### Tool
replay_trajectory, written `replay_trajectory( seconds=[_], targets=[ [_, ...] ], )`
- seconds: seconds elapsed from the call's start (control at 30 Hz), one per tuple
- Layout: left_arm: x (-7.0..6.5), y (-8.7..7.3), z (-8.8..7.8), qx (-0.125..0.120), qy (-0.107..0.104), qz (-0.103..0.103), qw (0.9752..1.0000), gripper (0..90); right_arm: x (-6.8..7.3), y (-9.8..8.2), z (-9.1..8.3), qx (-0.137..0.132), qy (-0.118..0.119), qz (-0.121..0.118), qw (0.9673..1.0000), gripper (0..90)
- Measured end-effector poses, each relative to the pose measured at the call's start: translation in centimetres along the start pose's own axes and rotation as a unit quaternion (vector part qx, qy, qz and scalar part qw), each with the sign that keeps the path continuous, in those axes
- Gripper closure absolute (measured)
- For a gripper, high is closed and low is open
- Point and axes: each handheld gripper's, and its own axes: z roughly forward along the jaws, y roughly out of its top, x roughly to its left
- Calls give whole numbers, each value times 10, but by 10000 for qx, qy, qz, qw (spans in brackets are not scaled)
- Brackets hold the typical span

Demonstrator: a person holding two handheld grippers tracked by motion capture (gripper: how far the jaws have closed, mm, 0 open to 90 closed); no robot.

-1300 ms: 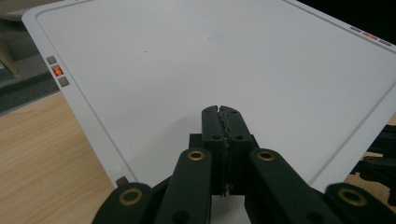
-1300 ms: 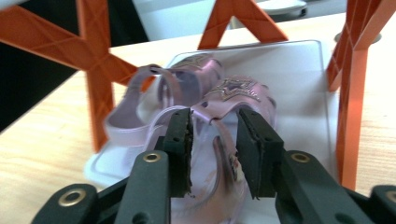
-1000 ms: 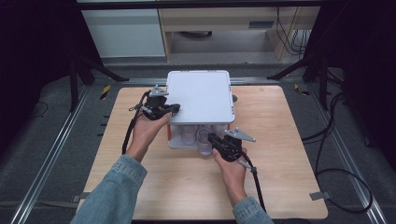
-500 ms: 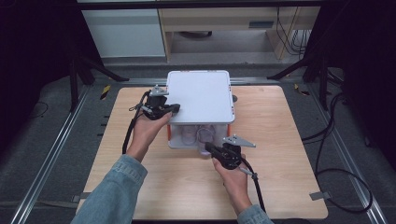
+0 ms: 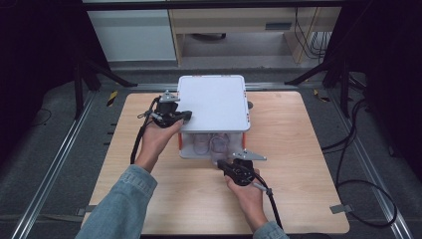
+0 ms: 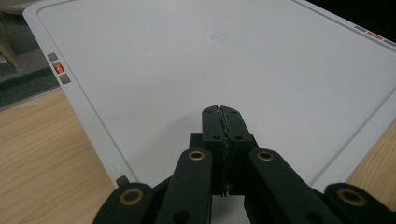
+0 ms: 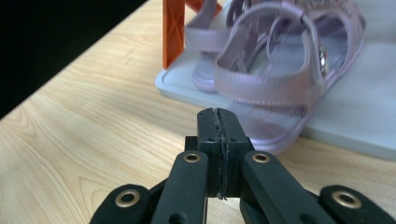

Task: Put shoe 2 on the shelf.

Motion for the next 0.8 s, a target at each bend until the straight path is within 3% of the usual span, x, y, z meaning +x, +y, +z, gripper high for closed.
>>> replay_trajectory(
  seconds=[0.37,0.8],
  targets=[
    [0,0,0,5,27,-9,10000,892,-3,-11,15,386,-78,1,9992,900],
    [0,0,0,-14,3,-15,10000,891,-12,-7,25,409,-166,13,9990,900]
  ],
)
